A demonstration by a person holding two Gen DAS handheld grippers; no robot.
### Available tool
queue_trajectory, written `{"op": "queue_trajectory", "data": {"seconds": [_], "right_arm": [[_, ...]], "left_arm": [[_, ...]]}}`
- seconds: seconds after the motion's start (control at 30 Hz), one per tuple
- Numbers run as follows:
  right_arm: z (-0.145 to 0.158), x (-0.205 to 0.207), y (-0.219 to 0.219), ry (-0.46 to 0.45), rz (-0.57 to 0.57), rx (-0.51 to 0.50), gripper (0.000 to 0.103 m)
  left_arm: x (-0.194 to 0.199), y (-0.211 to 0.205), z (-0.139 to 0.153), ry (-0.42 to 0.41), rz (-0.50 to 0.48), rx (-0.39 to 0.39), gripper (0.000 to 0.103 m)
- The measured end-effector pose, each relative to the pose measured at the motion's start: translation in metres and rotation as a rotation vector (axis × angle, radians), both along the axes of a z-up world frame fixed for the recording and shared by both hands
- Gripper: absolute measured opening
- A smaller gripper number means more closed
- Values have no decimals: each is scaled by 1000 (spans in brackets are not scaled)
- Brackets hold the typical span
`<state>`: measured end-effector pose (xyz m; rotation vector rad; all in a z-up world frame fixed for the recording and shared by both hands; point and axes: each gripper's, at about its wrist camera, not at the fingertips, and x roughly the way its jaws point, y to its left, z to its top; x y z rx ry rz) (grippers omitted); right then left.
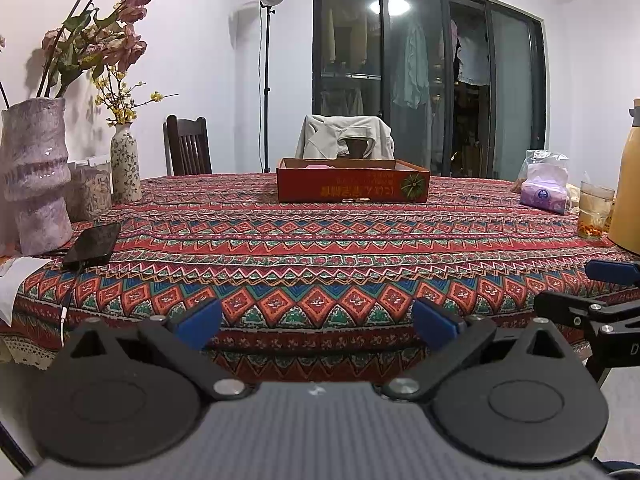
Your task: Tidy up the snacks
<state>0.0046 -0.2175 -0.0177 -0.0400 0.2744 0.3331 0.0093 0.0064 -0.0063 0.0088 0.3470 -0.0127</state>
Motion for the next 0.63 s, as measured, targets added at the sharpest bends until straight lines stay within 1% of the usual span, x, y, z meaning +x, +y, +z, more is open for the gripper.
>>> {"op": "queue_trajectory", "data": {"seconds": [0.47,0.63], "right_arm": [[0,1,1,3,0,2,103],[0,2,2,3,2,4,103]], "left_arm": [[2,1,-1,5,-11,-2,103],[9,6,3,6,-25,-37,103]]}}
